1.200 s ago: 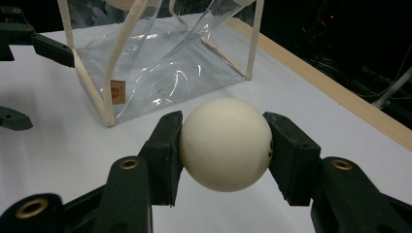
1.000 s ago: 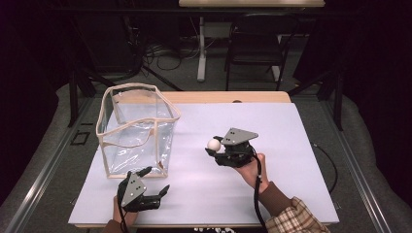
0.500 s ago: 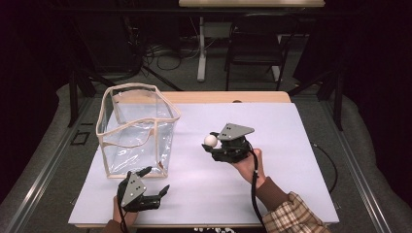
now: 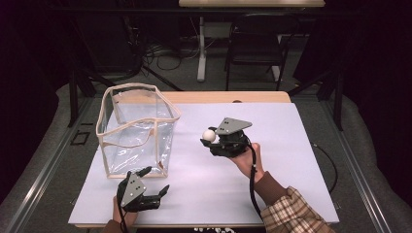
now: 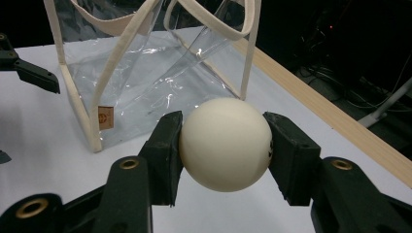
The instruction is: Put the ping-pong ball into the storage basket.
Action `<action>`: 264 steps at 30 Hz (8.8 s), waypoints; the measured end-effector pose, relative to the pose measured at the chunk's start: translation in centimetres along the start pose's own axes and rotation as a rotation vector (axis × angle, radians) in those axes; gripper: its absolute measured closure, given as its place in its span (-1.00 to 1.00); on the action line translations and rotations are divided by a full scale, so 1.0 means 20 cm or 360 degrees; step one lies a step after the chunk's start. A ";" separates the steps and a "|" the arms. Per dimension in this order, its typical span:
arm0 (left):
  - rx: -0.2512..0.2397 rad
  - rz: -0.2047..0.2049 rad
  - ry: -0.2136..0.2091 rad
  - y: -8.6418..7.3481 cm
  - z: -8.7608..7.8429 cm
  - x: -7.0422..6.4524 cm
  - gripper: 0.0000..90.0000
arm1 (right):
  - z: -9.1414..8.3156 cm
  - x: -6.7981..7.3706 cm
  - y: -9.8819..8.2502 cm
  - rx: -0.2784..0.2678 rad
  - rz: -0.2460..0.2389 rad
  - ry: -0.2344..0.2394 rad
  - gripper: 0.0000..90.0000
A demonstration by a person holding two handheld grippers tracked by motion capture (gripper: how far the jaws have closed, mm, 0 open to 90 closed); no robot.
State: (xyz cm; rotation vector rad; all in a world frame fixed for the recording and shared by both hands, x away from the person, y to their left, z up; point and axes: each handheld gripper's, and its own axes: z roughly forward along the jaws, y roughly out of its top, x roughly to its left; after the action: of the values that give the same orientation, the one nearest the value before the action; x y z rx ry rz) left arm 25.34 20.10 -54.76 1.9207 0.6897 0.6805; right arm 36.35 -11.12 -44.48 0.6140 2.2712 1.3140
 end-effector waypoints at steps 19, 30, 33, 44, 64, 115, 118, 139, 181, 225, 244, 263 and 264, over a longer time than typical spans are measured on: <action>-0.0001 -0.0001 -0.0001 0.00 0.00 0.00 -0.65 | 0.04 -0.04 0.07 0.0004 -0.0021 0.0007 0.13; -0.0001 0.0001 0.0001 0.00 0.00 0.00 -0.65 | 0.06 -0.06 0.11 0.0001 -0.0020 0.0008 0.13; -0.0001 0.0002 0.0001 0.00 0.00 0.00 -0.65 | 0.07 -0.06 0.13 -0.0004 -0.0016 0.0013 0.13; -0.0005 0.0001 0.0002 0.00 0.00 0.00 -0.65 | 0.10 -0.08 0.17 0.0002 -0.0014 0.0015 0.13; -0.0005 -0.0004 0.0002 0.00 0.00 0.00 -0.65 | 0.14 -0.11 0.24 -0.0004 0.0001 0.0019 0.13; -0.0007 -0.0003 0.0004 0.00 0.00 0.00 -0.65 | 0.27 -0.11 0.47 -0.0003 -0.0059 0.0024 0.13; -0.0004 -0.0001 0.0002 0.00 0.00 0.00 -0.65 | 0.27 -0.10 0.48 -0.0010 -0.0063 0.0027 0.13; -0.0010 -0.0011 0.0000 0.00 -0.01 0.00 -0.65 | 0.36 -0.07 0.55 -0.0003 -0.0080 0.0053 0.13; -0.0013 -0.0009 0.0004 0.00 0.00 0.01 -0.65 | 0.48 -0.02 0.64 0.0023 -0.0090 0.0071 0.13; -0.0012 -0.0013 0.0011 0.00 0.00 0.01 -0.65 | 0.65 0.00 0.69 0.0148 -0.0094 0.0077 0.13; -0.0026 -0.0014 0.0008 0.00 -0.01 0.01 -0.65 | 0.71 0.00 0.69 0.0203 -0.0066 0.0105 0.13; -0.0028 -0.0012 0.0005 0.00 -0.01 0.01 -0.65 | 0.76 0.01 0.69 0.0256 -0.0061 0.0124 0.13; -0.0028 -0.0011 0.0005 0.00 -0.01 0.01 -0.65 | 0.76 0.01 0.70 0.0262 -0.0061 0.0127 0.13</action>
State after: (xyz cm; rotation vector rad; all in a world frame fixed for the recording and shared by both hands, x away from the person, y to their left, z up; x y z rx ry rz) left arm 25.33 20.28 -54.64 1.9007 0.6900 0.6833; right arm 47.07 5.68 -39.08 0.5794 2.4612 1.1608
